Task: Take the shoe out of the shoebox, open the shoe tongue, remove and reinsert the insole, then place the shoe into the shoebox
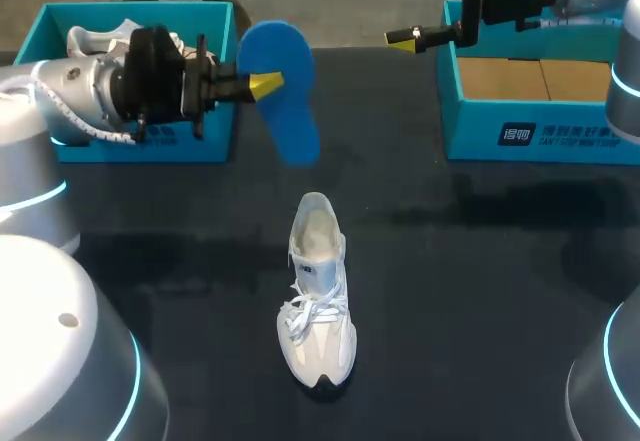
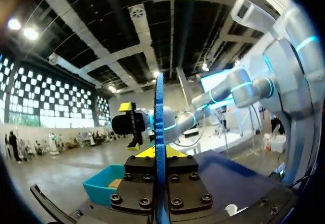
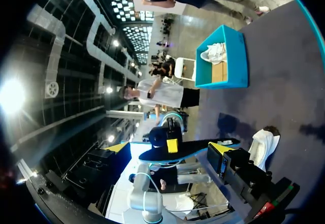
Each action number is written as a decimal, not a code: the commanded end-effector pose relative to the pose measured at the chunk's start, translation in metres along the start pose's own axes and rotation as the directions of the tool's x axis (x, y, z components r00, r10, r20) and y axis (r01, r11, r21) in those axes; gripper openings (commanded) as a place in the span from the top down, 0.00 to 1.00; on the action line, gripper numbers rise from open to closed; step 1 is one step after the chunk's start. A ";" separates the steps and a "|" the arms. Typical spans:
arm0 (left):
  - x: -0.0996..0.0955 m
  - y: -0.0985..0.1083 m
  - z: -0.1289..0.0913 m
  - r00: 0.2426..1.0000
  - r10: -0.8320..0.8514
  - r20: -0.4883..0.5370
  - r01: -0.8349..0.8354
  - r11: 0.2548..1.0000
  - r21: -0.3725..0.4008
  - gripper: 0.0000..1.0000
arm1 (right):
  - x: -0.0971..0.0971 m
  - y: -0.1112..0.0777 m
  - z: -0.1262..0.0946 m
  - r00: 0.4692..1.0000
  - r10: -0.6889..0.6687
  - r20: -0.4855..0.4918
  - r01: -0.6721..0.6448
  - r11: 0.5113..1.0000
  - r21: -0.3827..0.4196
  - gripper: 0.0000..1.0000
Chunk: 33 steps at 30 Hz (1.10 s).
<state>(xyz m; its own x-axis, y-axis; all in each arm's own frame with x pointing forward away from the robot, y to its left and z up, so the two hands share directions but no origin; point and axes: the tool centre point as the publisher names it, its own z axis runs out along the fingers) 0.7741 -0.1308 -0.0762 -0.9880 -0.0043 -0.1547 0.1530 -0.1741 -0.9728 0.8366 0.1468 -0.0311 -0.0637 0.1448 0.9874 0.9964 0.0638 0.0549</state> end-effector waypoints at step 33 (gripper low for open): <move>-0.023 0.030 -0.013 0.007 -0.987 0.161 0.996 0.022 0.087 1.00 | 0.000 0.000 0.001 1.000 0.001 0.003 -0.001 1.000 -0.001 0.00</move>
<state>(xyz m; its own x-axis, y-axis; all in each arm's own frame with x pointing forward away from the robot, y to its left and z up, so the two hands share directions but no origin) 0.7957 -0.1214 -0.1017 -0.5685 0.0139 0.8226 -0.8146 -0.1494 -0.5605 0.8366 0.1469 -0.0312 -0.0637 0.1445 0.9875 0.9965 0.0637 0.0550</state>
